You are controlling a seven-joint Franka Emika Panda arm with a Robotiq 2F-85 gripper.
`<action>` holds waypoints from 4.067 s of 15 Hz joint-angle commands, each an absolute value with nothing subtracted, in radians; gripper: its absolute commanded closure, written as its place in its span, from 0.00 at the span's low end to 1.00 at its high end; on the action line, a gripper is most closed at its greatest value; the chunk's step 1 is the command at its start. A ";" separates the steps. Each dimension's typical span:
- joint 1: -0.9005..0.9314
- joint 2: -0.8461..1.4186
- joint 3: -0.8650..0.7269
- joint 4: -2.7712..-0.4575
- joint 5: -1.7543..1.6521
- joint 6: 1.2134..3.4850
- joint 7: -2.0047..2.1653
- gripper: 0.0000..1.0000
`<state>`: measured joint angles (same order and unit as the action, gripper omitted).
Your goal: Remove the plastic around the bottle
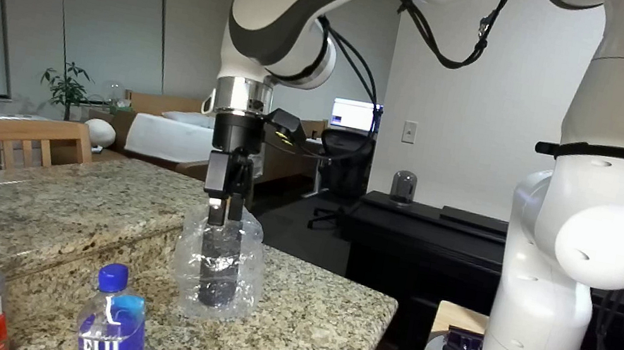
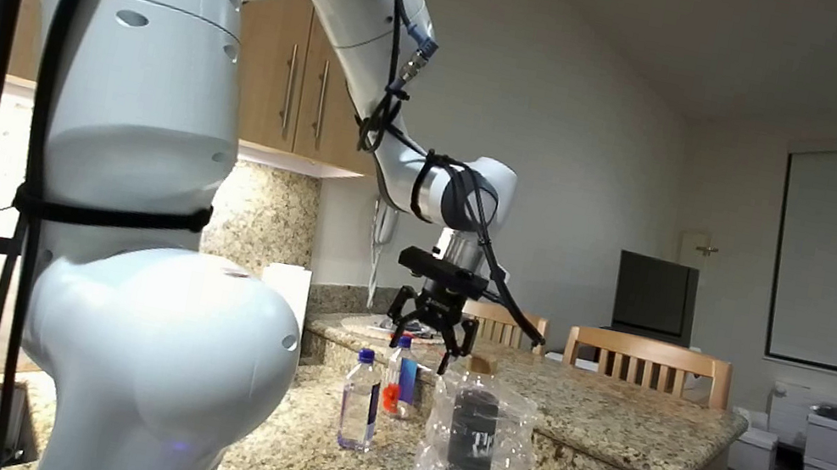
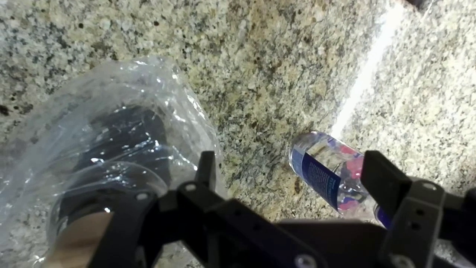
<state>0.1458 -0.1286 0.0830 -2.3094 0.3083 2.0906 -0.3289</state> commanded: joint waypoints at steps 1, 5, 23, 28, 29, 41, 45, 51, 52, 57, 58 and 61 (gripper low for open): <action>0.153 -0.147 0.098 -2.334 0.282 2.146 -0.356 0.00; 0.162 -0.154 0.112 -2.338 0.238 2.211 -0.357 0.00; 0.166 -0.156 0.116 -2.360 0.140 2.201 -0.338 0.00; 0.173 -0.148 0.121 -2.379 0.145 2.217 -0.350 0.00; 0.176 -0.146 0.122 -2.380 0.144 2.220 -0.352 0.00; 0.194 -0.130 0.178 -2.406 -0.078 2.341 -0.303 0.00; 0.205 -0.125 0.193 -2.416 -0.131 2.367 -0.312 0.00; 0.211 -0.119 0.210 -2.415 -0.241 2.354 -0.285 0.00; 0.210 -0.119 0.211 -2.415 -0.273 2.350 -0.277 0.00; 0.212 -0.108 0.217 -2.427 -0.364 2.330 -0.229 0.25; 0.216 -0.102 0.218 -2.428 -0.361 2.319 -0.232 0.26; 0.214 -0.081 0.220 -2.441 -0.365 2.341 -0.217 0.47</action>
<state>0.2143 -0.0905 0.2134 -2.4189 -0.3296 2.3259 -0.2641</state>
